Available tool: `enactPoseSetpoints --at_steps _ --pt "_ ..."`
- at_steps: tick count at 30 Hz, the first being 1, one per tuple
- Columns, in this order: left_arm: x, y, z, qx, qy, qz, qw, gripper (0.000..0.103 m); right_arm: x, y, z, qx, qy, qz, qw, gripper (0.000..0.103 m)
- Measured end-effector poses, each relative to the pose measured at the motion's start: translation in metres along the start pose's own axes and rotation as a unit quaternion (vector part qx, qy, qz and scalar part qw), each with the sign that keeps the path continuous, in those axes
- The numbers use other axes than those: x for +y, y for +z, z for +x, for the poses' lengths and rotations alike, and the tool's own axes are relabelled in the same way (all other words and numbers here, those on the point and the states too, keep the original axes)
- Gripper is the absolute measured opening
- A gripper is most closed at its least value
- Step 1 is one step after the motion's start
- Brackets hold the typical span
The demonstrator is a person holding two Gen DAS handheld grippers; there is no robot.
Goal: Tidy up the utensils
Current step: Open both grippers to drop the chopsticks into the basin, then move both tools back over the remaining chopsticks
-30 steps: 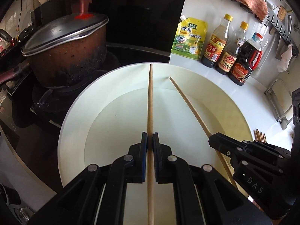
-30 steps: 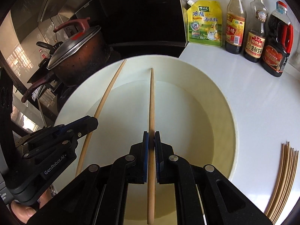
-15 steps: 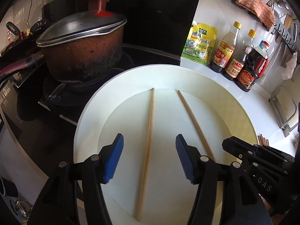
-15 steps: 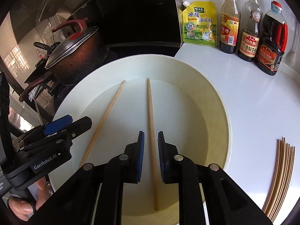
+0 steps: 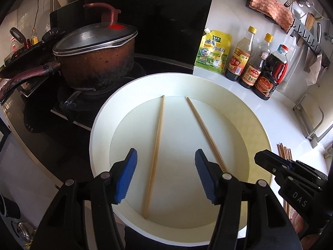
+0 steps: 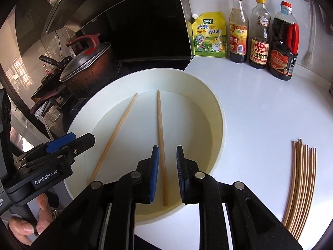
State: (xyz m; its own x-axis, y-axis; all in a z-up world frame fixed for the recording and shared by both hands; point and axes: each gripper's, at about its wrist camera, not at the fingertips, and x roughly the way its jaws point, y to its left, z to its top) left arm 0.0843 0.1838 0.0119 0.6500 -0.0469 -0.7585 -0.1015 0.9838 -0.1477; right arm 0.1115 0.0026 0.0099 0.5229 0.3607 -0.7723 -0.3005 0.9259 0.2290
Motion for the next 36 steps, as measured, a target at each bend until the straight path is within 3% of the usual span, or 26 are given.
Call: enactPoseSetpoints --at_steps 11,19,29,36 --pt "-0.038 -0.021 -0.024 -0.002 -0.016 0.017 0.9997 0.059 -0.027 -0.022 -0.049 -0.033 -0.005 0.015 0.999 0.022" --pt "-0.071 -0.039 -0.035 -0.001 -0.034 0.037 0.9987 0.06 -0.055 -0.042 -0.074 -0.046 -0.02 0.031 0.998 0.033" --pt "-0.122 -0.058 -0.036 0.006 -0.07 0.071 0.995 0.062 -0.108 -0.084 -0.099 -0.038 -0.069 0.064 0.995 0.038" --pt "-0.168 -0.075 -0.034 0.013 -0.101 0.106 0.9891 0.071 -0.148 -0.11 -0.119 -0.045 -0.113 0.097 0.988 0.045"
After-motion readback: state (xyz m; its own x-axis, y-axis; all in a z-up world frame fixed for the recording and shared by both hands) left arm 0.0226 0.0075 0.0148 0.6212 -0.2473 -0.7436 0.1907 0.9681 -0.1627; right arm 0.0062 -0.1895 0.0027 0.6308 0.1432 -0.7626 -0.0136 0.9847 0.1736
